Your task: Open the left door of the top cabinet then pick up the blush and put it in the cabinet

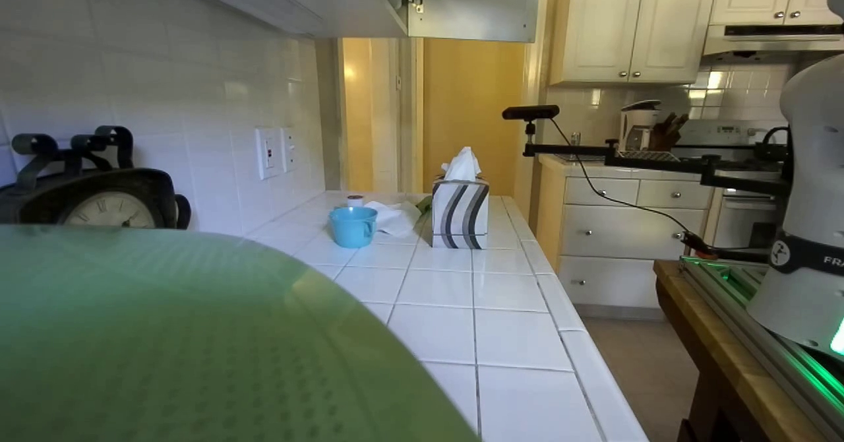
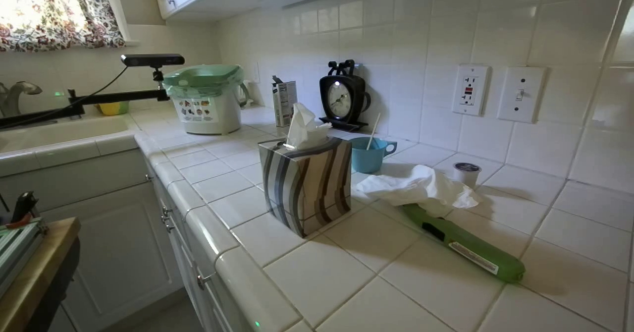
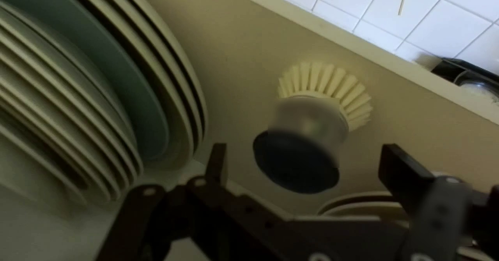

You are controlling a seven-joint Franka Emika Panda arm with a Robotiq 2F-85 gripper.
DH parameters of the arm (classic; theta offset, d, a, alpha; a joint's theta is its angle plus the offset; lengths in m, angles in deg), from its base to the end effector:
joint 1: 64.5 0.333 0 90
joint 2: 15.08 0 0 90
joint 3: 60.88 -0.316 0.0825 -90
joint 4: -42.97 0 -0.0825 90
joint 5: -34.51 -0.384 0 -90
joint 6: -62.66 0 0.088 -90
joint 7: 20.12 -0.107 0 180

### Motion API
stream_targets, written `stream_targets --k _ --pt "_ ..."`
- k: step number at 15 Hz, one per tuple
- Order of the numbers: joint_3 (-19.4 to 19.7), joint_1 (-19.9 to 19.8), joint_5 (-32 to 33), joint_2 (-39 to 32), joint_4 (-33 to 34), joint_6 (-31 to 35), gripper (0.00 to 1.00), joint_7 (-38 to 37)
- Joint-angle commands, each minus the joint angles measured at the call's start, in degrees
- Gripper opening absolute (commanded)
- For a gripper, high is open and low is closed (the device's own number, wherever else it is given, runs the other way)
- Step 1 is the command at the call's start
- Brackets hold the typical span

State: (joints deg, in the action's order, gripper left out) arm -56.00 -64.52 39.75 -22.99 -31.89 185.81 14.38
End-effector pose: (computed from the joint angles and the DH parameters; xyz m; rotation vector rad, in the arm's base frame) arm 0.6297 -0.0525 0.7408 2.5749 0.7176 0.8782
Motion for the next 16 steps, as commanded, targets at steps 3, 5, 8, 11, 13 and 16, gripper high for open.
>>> stream_targets --k 3,5,8,11,13,16 --pt "-0.4 1.9 6.6 8.2 -5.6 -8.9 1.00 -6.1" --pt "-1.0 2.5 8.4 11.9 -8.2 -13.6 1.00 -8.7" --pt "-2.2 2.7 9.8 16.9 -11.9 -21.1 1.00 -12.3" --pt "-2.6 2.1 8.3 21.5 -15.5 -28.0 1.00 -15.0" --pt "-2.9 1.2 7.1 23.7 -17.2 -32.4 1.00 -17.6" --pt "-2.6 0.5 5.5 27.1 -21.2 -36.2 1.00 -23.3"
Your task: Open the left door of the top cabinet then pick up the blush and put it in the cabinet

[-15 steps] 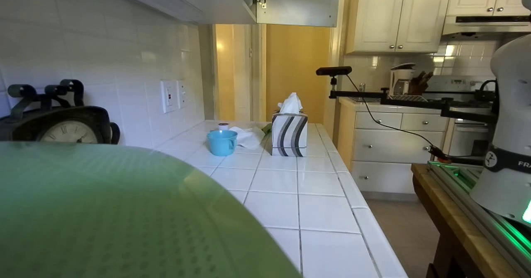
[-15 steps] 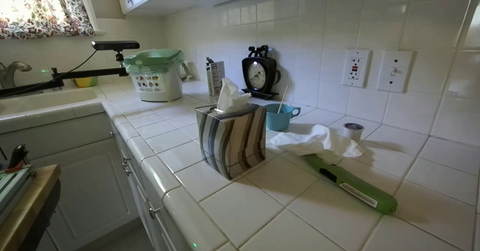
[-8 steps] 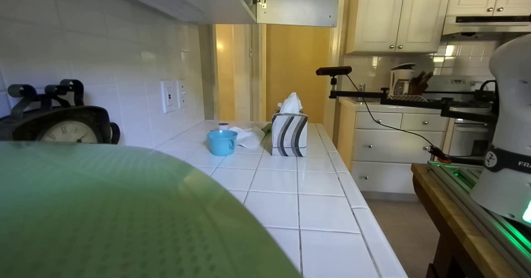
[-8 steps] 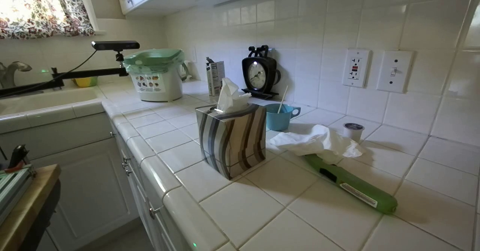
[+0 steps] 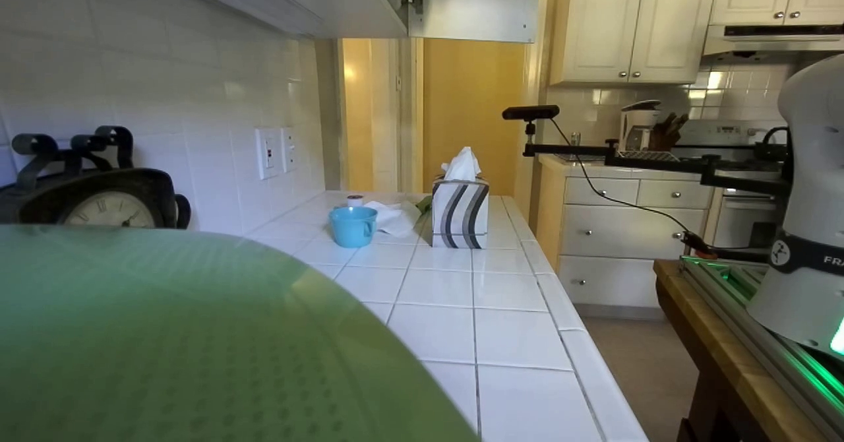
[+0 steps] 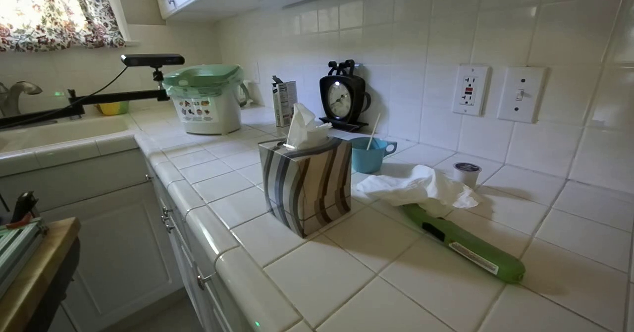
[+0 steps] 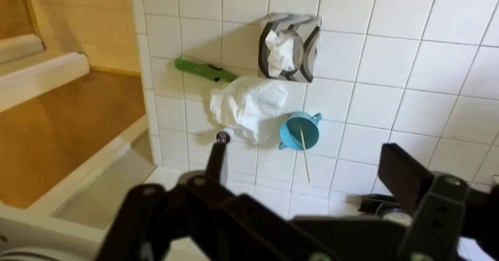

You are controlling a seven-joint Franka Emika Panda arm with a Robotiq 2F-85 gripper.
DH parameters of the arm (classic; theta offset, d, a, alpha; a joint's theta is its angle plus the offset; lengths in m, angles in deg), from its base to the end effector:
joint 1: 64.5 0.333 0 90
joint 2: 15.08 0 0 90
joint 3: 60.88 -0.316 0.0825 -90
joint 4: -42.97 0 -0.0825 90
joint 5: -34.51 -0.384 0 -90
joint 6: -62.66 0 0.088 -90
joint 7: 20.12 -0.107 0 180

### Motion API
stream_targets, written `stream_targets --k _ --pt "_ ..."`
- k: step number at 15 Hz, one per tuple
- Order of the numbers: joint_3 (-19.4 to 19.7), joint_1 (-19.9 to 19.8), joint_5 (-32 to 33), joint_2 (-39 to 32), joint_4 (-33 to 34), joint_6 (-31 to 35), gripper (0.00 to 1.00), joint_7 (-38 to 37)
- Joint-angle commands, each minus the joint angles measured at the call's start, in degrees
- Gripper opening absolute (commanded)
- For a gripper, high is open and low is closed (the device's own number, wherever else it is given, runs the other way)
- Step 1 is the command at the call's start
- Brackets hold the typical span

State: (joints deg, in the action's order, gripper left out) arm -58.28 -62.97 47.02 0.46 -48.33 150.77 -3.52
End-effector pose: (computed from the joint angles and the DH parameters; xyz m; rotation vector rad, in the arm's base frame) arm 0.4545 -0.0366 0.7504 2.8743 0.3473 0.2631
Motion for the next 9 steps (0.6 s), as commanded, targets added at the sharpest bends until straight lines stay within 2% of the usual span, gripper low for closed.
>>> stream_targets --k 1,4,5,9 --pt "-0.2 -1.3 -2.0 4.6 -6.2 -2.0 1.00 -7.0" --pt "0.0 -1.7 -2.3 7.2 -10.5 -4.2 1.00 -9.6" --pt "-0.2 -1.4 -0.8 4.5 -6.8 -4.9 1.00 -7.5" --pt "-0.1 -1.5 -0.9 5.8 -8.9 -5.0 1.00 -8.5"
